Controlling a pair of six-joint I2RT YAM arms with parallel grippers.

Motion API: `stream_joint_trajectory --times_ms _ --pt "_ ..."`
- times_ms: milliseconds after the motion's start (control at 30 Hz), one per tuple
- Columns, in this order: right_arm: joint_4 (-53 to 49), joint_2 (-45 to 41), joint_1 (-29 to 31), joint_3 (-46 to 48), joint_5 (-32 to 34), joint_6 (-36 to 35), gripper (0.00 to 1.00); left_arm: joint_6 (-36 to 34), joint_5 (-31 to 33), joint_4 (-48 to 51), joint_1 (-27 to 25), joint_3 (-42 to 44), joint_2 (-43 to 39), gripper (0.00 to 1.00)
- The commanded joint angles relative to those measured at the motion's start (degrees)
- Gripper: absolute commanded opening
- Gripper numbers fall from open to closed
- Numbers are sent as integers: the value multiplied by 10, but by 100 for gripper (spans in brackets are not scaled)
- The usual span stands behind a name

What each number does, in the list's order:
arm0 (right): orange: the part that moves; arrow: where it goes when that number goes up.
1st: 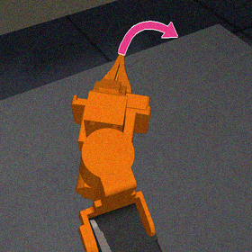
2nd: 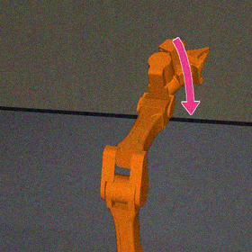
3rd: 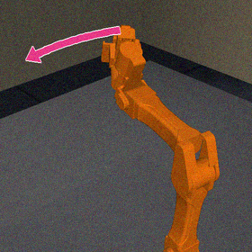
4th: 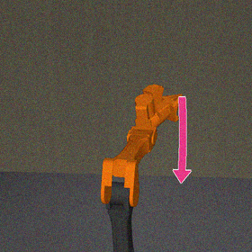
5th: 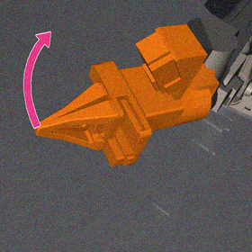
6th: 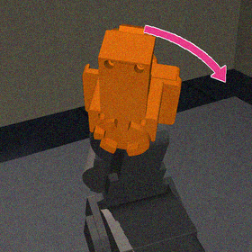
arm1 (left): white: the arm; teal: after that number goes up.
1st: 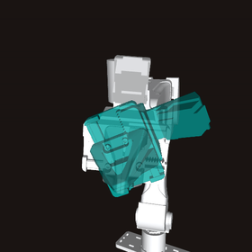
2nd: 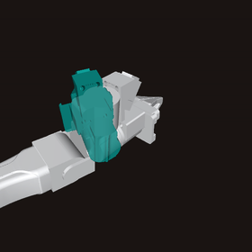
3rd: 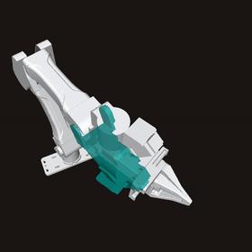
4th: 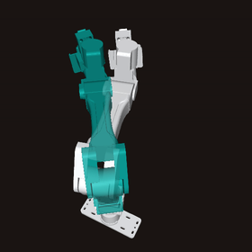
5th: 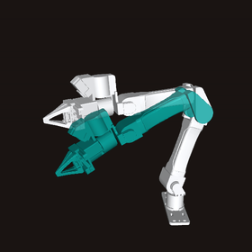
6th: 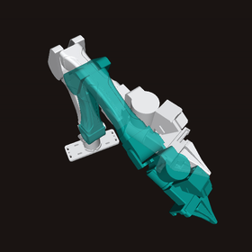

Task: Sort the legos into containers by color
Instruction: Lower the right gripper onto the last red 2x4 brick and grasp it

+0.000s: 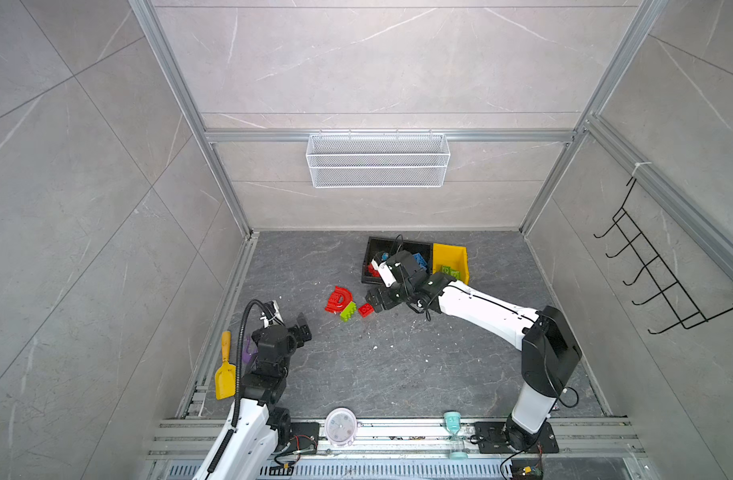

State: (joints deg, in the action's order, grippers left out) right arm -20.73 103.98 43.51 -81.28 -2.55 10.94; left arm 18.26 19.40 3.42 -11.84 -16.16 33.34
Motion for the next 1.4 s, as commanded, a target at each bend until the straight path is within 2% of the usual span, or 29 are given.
stream_joint_trajectory --times_ms 0,233,667,1100,1367 --pt "19 35 1 -13 11 -10 94 6 2 -11 5 -7 -14 100" --pt "-22 116 12 -68 18 -76 96 6 2 -11 5 -7 -13 100" --pt "-55 230 21 -157 33 -95 98 5 -2 -12 5 -7 -11 99" --pt "-58 239 20 -153 -5 -83 82 8 -2 1 5 -5 -27 99" --pt "-7 185 20 -98 1 -72 63 9 -1 1 5 -7 -21 100"
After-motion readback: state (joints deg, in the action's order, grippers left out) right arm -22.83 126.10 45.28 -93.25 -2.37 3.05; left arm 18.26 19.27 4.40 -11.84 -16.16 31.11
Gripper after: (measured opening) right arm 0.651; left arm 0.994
